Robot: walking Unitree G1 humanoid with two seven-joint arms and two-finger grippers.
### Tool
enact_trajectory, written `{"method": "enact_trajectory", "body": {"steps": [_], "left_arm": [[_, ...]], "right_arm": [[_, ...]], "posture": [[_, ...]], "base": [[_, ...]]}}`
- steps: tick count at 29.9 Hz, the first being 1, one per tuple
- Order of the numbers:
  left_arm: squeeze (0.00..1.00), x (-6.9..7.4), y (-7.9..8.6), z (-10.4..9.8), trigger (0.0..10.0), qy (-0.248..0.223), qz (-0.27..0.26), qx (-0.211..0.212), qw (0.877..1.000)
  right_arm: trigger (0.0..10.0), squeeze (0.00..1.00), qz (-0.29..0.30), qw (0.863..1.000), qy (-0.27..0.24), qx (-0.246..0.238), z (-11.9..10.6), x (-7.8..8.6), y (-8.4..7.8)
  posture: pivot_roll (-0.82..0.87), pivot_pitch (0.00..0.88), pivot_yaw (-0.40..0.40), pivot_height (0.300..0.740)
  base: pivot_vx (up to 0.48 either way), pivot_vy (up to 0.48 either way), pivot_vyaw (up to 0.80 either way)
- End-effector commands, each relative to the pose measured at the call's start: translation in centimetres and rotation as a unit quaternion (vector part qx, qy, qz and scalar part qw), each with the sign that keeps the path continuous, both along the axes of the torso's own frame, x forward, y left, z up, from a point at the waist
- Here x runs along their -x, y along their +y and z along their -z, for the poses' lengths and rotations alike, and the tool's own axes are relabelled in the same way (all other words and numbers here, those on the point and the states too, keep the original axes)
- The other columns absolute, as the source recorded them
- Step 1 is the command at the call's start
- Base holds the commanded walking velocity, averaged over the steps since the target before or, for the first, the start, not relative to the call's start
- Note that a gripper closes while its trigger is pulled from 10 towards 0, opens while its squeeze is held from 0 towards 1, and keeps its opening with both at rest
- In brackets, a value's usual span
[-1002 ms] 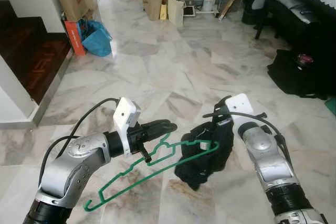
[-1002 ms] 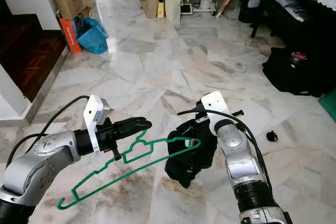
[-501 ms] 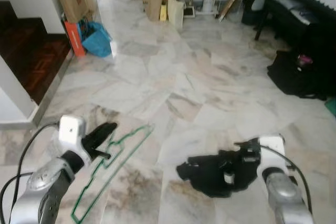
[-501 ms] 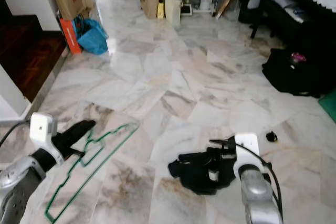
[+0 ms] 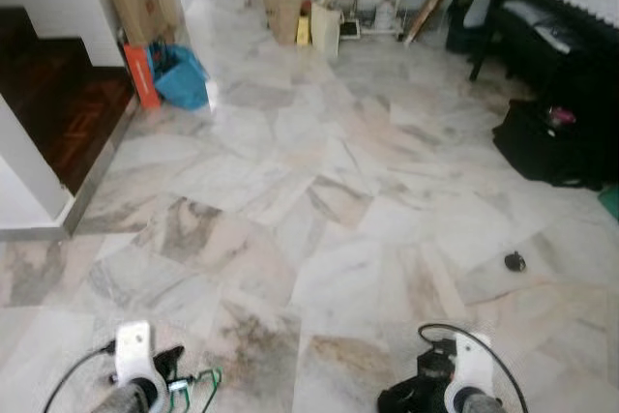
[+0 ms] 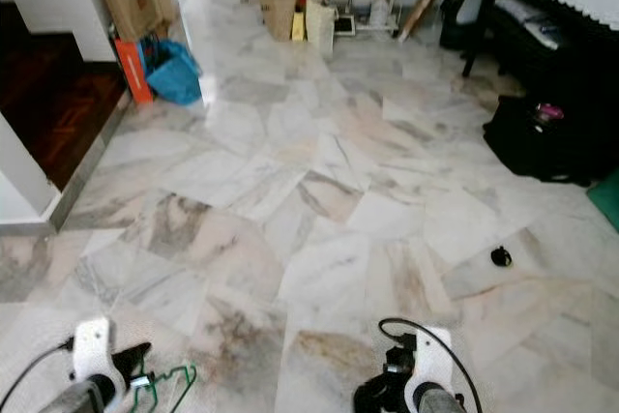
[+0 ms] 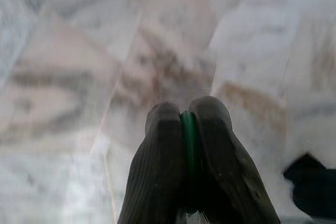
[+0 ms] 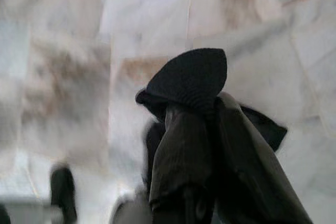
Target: Hang hanger
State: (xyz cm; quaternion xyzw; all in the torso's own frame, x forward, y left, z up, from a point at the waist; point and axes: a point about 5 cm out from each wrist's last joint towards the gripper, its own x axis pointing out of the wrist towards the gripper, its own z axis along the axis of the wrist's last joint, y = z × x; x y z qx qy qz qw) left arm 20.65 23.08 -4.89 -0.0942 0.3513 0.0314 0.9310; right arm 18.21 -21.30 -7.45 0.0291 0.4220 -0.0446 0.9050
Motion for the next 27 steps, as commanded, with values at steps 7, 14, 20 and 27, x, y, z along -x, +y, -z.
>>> {"method": "enact_trajectory", "body": {"steps": [7, 14, 20, 27], "left_arm": [[0.00, -0.2, -1.4, 1.1, 10.0, 0.025, -0.005, -0.009, 1.000], [0.00, -0.2, -2.3, 1.6, 10.0, 0.046, 0.005, -0.020, 0.999], [0.00, 1.1, -0.6, 1.9, 10.0, 0.055, 0.021, -0.029, 0.998], [0.00, 1.3, -0.3, 2.0, 10.0, 0.067, 0.034, -0.044, 0.996]], "right_arm": [[10.0, 0.00, 0.061, 0.997, 0.044, 0.013, 1.4, 2.3, -0.5], [10.0, 0.00, 0.082, 0.996, 0.043, -0.006, 1.7, 2.1, 1.3], [10.0, 0.00, 0.081, 0.995, 0.051, 0.007, 1.8, 2.5, 0.7], [10.0, 0.00, 0.086, 0.995, 0.054, 0.012, 1.8, 2.7, 0.3]], "posture": [[0.07, 0.000, 0.014, 0.740], [0.06, 0.000, 0.032, 0.740], [0.06, 0.000, 0.032, 0.740], [0.06, 0.000, 0.032, 0.740]], "base": [[0.000, 0.000, -0.63], [0.000, 0.000, -0.79], [0.000, 0.000, -0.79], [0.000, 0.000, -0.79]]}}
